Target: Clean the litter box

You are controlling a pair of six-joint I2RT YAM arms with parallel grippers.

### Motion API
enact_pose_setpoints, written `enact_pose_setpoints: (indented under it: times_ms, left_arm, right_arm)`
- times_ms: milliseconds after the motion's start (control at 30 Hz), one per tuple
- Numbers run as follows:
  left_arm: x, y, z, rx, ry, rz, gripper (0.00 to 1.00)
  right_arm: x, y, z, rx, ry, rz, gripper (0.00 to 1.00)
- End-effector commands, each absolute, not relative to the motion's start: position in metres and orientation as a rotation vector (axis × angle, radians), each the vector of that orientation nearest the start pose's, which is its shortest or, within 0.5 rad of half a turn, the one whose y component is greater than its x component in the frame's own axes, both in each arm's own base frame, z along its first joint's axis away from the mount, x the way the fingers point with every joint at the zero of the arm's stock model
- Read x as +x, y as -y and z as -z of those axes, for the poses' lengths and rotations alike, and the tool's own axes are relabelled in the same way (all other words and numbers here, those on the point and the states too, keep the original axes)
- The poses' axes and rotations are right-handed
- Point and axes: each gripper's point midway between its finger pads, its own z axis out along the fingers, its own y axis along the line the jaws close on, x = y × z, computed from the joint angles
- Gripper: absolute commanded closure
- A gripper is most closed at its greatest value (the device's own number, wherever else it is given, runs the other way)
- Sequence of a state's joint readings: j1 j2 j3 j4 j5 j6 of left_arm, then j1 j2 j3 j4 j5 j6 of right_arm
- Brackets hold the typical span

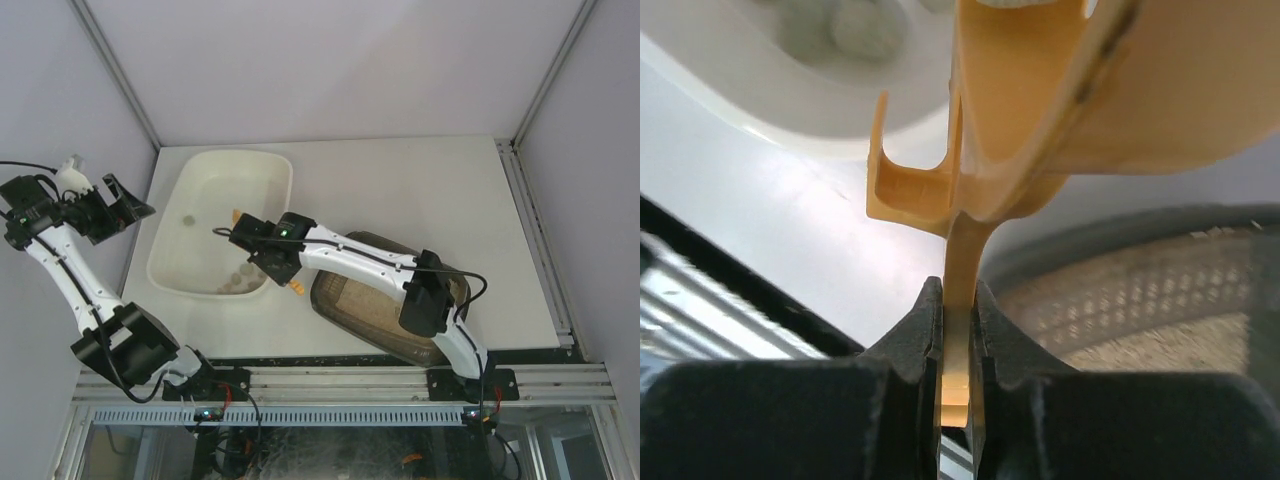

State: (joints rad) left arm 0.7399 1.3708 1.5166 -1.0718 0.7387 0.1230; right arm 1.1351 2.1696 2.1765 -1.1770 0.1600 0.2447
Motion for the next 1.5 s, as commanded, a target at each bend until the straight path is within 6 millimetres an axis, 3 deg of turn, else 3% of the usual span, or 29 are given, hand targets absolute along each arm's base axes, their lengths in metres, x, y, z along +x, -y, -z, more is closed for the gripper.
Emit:
enact_pose_setpoints:
  times_ms: [0, 167, 367, 567, 733, 800, 900, 1033, 1200, 1467]
  left_arm:
    - [0.295, -0.108, -0.283, -0.364, -2.166, 0.495, 0.0]
    - [0.297, -0.107, -0.279, -0.372, -2.171, 0.522, 0.0]
    - [0.297, -0.107, -0.273, -0.37, -2.178, 0.53, 0.0]
    - [0.298, -0.103, -0.268, -0.354, -2.18, 0.565, 0.0]
    - [0.3, -0.098, -0.269, -0.319, -2.169, 0.604, 0.0]
    - [0.299, -0.097, -0.269, -0.314, -2.17, 0.608, 0.0]
    - [0.298, -0.095, -0.268, -0.298, -2.173, 0.605, 0.0]
    - [0.298, -0.092, -0.265, -0.279, -2.175, 0.61, 0.0]
    - [0.3, -0.087, -0.256, -0.275, -2.189, 0.642, 0.0]
    - [0.307, -0.073, -0.245, -0.24, -2.215, 0.709, 0.0]
  right_arm:
    - [0.229, -0.386, -0.144, -1.273, -2.349, 0.223, 1.0]
    - [0.223, -0.398, -0.13, -1.399, -2.228, 0.336, 1.0]
    - [0.226, -0.405, -0.127, -1.431, -2.174, 0.373, 1.0]
    - [0.243, -0.392, -0.15, -1.352, -2.028, 0.531, 1.0]
    - [0.241, -0.379, -0.171, -1.281, -2.013, 0.345, 1.0]
    - [0.239, -0.369, -0.186, -1.263, -2.006, 0.285, 1.0]
    - [0.229, -0.348, -0.192, -1.304, -2.047, 0.213, 1.0]
    - [0.206, -0.309, -0.188, -1.379, -2.172, 0.128, 1.0]
    - [0.17, -0.255, -0.167, -1.44, -2.367, 0.002, 1.0]
    - [0.16, -0.182, -0.161, -1.38, -2.472, 0.025, 1.0]
